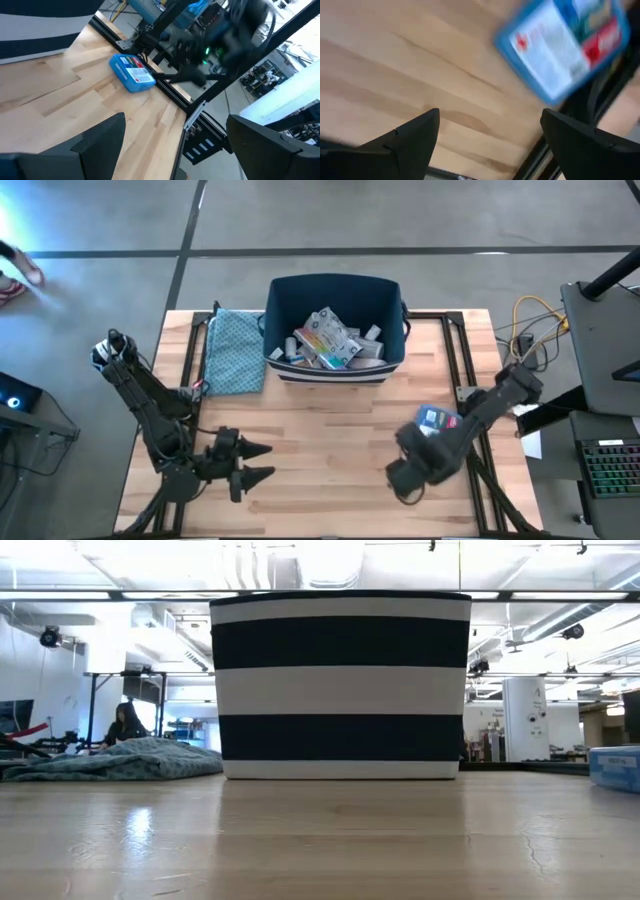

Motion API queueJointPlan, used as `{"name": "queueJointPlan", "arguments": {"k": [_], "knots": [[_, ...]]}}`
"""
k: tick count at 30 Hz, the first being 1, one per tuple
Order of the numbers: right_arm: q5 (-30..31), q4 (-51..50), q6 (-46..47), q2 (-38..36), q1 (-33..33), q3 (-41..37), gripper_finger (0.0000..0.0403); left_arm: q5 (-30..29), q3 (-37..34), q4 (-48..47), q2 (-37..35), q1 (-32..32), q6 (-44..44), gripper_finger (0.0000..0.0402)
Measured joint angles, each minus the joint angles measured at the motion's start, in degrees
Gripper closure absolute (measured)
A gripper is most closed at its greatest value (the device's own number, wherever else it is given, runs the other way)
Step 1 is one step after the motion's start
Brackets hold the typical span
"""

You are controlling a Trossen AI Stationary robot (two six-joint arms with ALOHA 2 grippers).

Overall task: Pick & place medical supplies in basket/bin
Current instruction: Put the blue first aid kit into the bin

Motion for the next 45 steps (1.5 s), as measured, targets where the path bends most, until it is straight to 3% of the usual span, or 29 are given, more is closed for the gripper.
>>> {"name": "queueJointPlan", "arguments": {"k": [4,7,16,25,28,32,40,45], "knots": [[-1.28,1.89,18.4,-0.54,6.01,-9.51,0.0069,2.69,-0.04,-0.16,0.0,0.78,0.0,0.0078],[2.57,1.87,33.25,-1.62,8.77,-15.91,0.0069,3.11,-0.38,-0.15,0.0,0.8,0.0,0.0078],[4.88,8.77,36.02,-1.69,3.01,-30.6,0.0078,3.08,-0.73,-0.17,0.0,0.78,-0.82,0.0078],[14.35,30.58,29.17,-2.74,-1.32,-39.04,0.0079,3.15,-0.73,-0.15,0.0,0.62,-3.9,0.0078],[17.9,32.03,23.17,-2.15,-1.71,-36.48,0.0078,4.01,-0.73,-0.15,0.0,0.62,-4.17,0.0078],[17.49,38.66,11.65,-1.79,-3.62,-31.97,0.0078,4.26,-0.73,-0.13,0.0,0.63,-4.17,0.0078],[18.21,65.86,-4.76,-1.3,-6.93,-31.0,0.0078,4.3,-0.84,-0.19,0.0,0.69,-4.15,0.0078],[25.55,58.73,-0.98,-1.41,-6.19,-26.98,0.0078,4.37,-1.33,-0.17,0.0,0.68,-4.25,0.0078]]}}
